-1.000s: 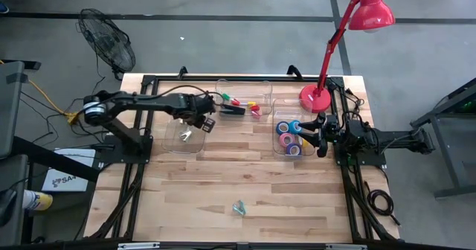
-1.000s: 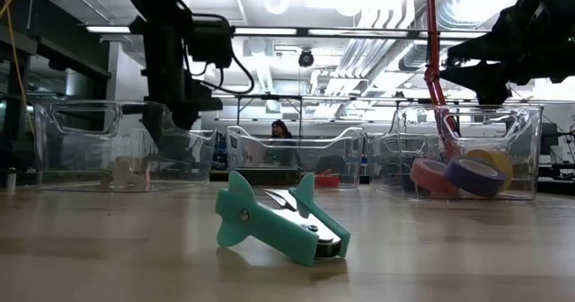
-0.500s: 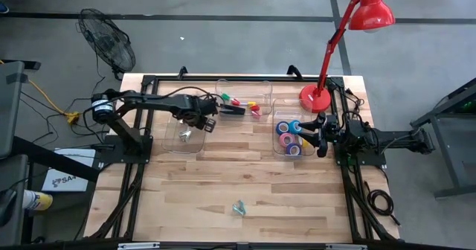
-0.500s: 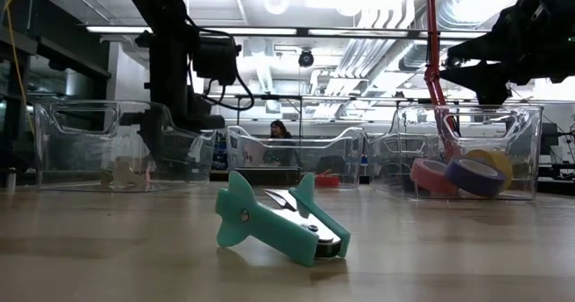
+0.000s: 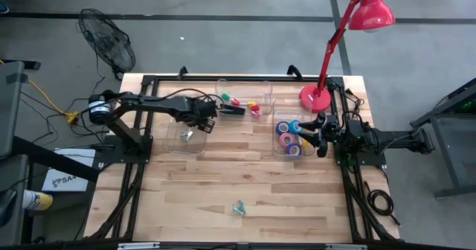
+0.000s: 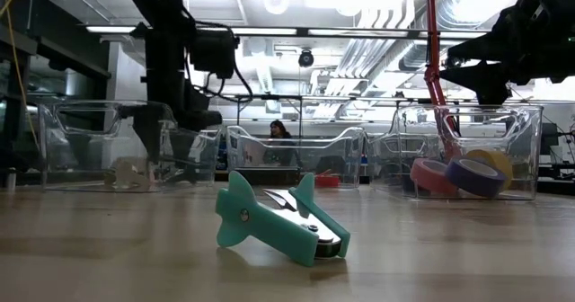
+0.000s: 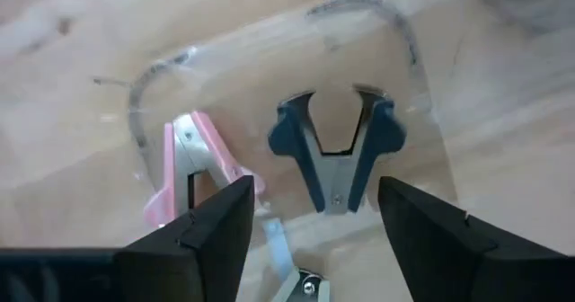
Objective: Pick and place Stapler, Stapler remover, tape
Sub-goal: Put the light blue staple remover into the bottom left transparent bin
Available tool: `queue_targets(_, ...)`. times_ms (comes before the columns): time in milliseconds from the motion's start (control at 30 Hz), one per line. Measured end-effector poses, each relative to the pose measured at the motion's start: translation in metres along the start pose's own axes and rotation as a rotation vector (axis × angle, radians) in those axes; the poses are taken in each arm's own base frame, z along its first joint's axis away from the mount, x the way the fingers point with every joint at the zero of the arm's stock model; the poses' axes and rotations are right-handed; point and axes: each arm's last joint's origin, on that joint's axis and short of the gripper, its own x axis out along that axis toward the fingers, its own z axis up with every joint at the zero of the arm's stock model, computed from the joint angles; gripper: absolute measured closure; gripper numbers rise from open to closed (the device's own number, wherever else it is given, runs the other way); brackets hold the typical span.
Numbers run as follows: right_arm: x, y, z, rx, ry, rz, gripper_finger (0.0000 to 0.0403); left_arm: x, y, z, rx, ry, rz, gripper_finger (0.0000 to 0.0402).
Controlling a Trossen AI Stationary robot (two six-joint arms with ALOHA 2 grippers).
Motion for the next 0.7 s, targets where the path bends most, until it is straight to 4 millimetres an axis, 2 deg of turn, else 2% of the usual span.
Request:
queue_targets(233,0.0,0.0,0.0,0.0,0.0,0.0,0.0196,-0.038,0.006,-0.014,0.072,-0.103,-0.039,0.0163)
queue_targets(500,0.0,0.0,0.0,0.0,0.002,-0.001,0.0196,-0.084,-0.003,-0.043,0.52,-0.261,-0.208,0.0163)
queue_targets(700,0.0,0.0,0.0,0.0,0.002,-0.001,0.0196,-0.102,-0.026,-0.065,0.789,-0.385,-0.384,0.0163)
